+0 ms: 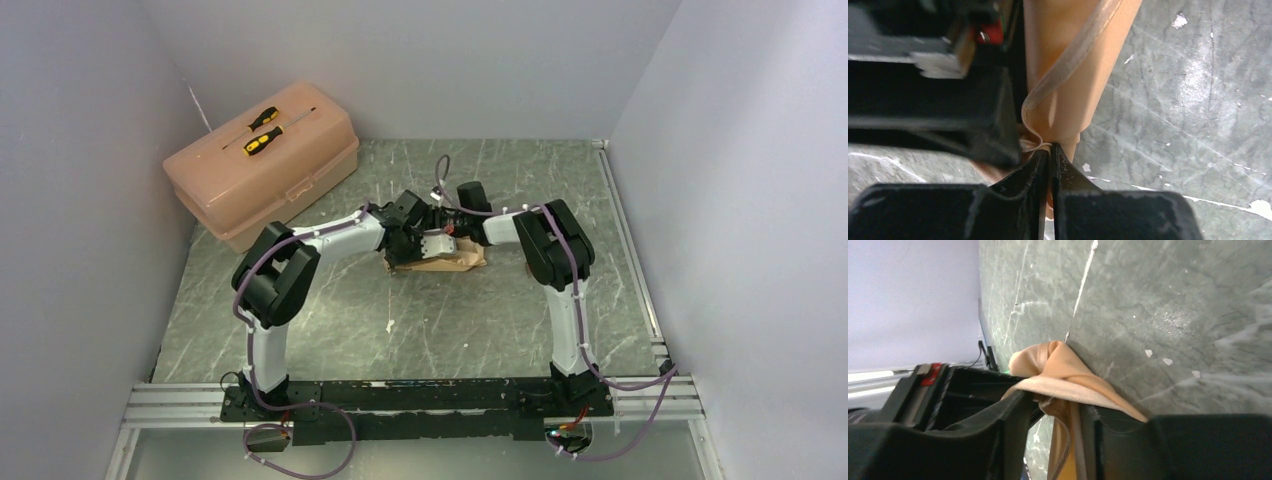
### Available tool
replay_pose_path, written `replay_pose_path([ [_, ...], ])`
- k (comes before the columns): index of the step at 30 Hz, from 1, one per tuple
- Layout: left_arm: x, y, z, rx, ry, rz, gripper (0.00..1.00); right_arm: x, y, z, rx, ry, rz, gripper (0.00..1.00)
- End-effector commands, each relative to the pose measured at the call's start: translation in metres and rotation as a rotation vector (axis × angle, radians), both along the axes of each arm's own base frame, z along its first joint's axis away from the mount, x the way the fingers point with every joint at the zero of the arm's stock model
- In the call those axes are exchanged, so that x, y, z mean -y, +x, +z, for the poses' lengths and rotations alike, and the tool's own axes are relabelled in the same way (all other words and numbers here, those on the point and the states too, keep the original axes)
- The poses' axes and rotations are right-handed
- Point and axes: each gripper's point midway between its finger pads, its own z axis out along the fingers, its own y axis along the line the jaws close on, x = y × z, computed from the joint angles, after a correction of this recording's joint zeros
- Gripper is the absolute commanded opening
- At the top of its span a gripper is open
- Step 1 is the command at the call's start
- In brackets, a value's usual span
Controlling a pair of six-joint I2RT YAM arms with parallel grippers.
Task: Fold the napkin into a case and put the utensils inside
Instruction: Insert the napkin into the napkin holder.
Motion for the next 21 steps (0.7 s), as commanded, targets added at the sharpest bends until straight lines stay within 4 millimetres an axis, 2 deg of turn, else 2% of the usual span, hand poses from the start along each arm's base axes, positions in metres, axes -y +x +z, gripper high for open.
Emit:
replay_pose_path([
  [1, -0.015, -0.029, -0.064, -0.15, 0.086, -0.034, 0.11, 0.035, 0.033, -0.007, 0.102, -0.123, -0.124, 0.48],
  [5, -0.02, -0.039, -0.072, -0.198, 0.108, -0.029, 0.1, 0.065, 0.054, 0.023, 0.168, -0.127, -0.195, 0.5],
  [10, -0.026, -0.044, -0.084, -0.239, 0.153, -0.024, 0.09, 0.111, 0.053, 0.049, 0.243, -0.18, -0.305, 0.51],
  [12, -0.027, -0.045, -0.087, -0.256, 0.167, -0.024, 0.08, 0.127, 0.042, 0.059, 0.286, -0.216, -0.353, 0.52],
  [13, -0.028, -0.045, -0.088, -0.262, 0.173, -0.022, 0.08, 0.136, 0.036, 0.07, 0.315, -0.231, -0.382, 0.53],
  [18, -0.032, -0.05, -0.093, -0.273, 0.188, -0.03, 0.07, 0.179, -0.005, 0.066, 0.302, -0.417, -0.486, 0.55],
  [21, -0.034, -0.054, -0.095, -0.287, 0.193, -0.026, 0.07, 0.193, -0.029, 0.064, 0.273, -0.474, -0.528, 0.52],
])
